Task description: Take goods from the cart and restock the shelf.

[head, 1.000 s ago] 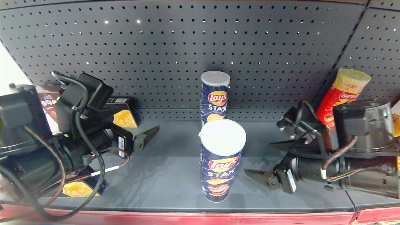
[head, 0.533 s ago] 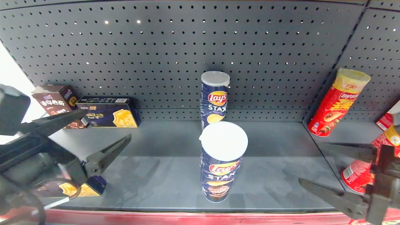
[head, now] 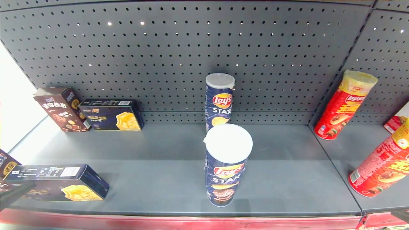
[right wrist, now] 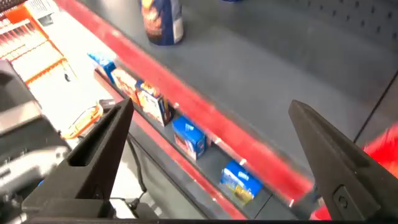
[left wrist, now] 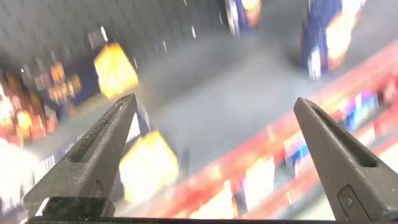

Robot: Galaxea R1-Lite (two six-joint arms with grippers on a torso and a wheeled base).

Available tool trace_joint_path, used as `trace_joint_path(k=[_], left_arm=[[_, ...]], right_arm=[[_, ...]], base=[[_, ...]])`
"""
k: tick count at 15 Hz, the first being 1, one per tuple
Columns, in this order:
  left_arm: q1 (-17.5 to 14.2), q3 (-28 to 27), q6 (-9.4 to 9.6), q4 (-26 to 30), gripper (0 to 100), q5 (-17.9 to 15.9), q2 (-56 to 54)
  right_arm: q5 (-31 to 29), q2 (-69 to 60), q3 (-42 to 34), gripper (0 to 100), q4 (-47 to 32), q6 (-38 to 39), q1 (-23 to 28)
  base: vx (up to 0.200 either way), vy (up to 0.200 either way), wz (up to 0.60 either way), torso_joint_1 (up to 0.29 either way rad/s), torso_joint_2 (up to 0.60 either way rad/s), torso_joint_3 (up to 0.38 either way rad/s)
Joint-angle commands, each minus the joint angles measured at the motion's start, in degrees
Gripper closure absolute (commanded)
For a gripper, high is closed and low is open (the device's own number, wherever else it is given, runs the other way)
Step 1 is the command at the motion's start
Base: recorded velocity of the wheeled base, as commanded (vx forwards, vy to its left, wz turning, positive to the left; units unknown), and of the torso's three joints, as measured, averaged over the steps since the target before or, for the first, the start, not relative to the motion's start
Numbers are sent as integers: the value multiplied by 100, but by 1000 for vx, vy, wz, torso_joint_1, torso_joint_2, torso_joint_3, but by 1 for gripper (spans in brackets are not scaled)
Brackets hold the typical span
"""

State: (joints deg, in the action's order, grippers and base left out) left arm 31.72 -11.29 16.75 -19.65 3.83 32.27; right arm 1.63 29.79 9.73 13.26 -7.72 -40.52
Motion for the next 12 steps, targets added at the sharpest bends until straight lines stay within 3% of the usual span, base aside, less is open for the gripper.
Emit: trace_joint_path(k=[1,3,4,5,6,8,9,11,12], left_arm=[[1,144,162,1789,0,4,-2023],[-149,162,241,3099,0,13,-3051],[-298,206,241,3486,0,13,-3227],[-316,215,241,3494,0,13,-3227],[-808,206,223,3565,0,4,-3227],[-1221,206,215,3565,0,4,-3227],[-1484,206,232,3565,0,13,-3130],[-1484,206,232,3565,0,48,-3130],[-1484,206,232,3565,0,65,-3139]], right_arm=[[-23,-923,-656,0,1,42,36],[-32,-1178,-973,0,-193,148,299],[-23,-1266,-973,0,-614,244,554],[-23,-1274,-973,0,-641,253,572],[-14,-1450,-920,0,-1107,367,1143],[-40,-1107,-911,0,-1124,464,2154],[48,-1019,-911,0,-1133,473,3059],[144,-1441,-911,0,-1133,490,3876],[135,-1810,-902,0,-1142,534,3999]], base=[[0,0,0,0,0,0],[0,0,0,0,0,0],[0,0,0,0,0,0],[0,0,0,0,0,0],[0,0,0,0,0,0],[0,0,0,0,0,0],[0,0,0,0,0,0],[0,0,0,0,0,0],[0,0,0,0,0,0]])
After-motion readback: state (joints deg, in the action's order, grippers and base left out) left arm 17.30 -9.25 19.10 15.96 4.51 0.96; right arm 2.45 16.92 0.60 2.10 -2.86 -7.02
